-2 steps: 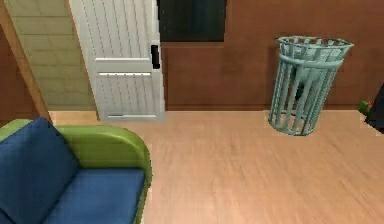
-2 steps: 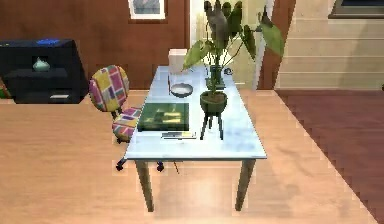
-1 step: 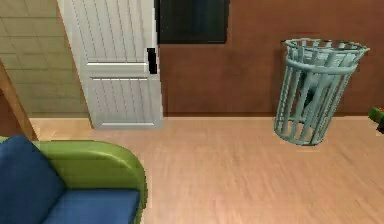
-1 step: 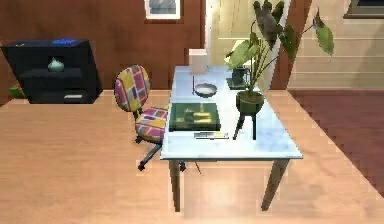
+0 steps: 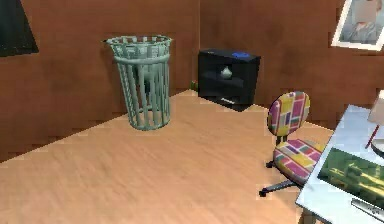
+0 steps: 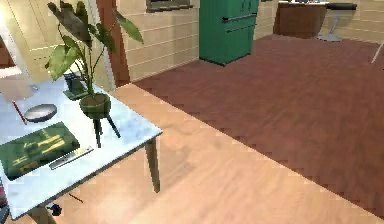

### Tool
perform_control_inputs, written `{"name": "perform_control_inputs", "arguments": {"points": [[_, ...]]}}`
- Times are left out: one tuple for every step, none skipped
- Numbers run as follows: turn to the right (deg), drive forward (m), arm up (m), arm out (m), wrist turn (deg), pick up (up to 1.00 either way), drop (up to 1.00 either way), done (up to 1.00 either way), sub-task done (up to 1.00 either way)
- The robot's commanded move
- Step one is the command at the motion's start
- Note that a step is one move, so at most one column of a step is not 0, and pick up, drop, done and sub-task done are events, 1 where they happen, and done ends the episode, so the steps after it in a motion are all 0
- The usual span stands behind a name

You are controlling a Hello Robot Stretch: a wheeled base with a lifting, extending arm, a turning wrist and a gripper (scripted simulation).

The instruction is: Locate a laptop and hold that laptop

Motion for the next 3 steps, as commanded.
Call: {"name": "perform_control_inputs", "arguments": {"points": [[42.0, 0.00, 0.00, 0.00, 0.0, 0.00, 0.00, 0.00, 0.00], [0.0, 0.10, 0.00, 0.00, 0.0, 0.00, 0.00, 0.00, 0.00], [-45.0, 0.00, 0.00, 0.00, 0.0, 0.00, 0.00, 0.00, 0.00]]}}
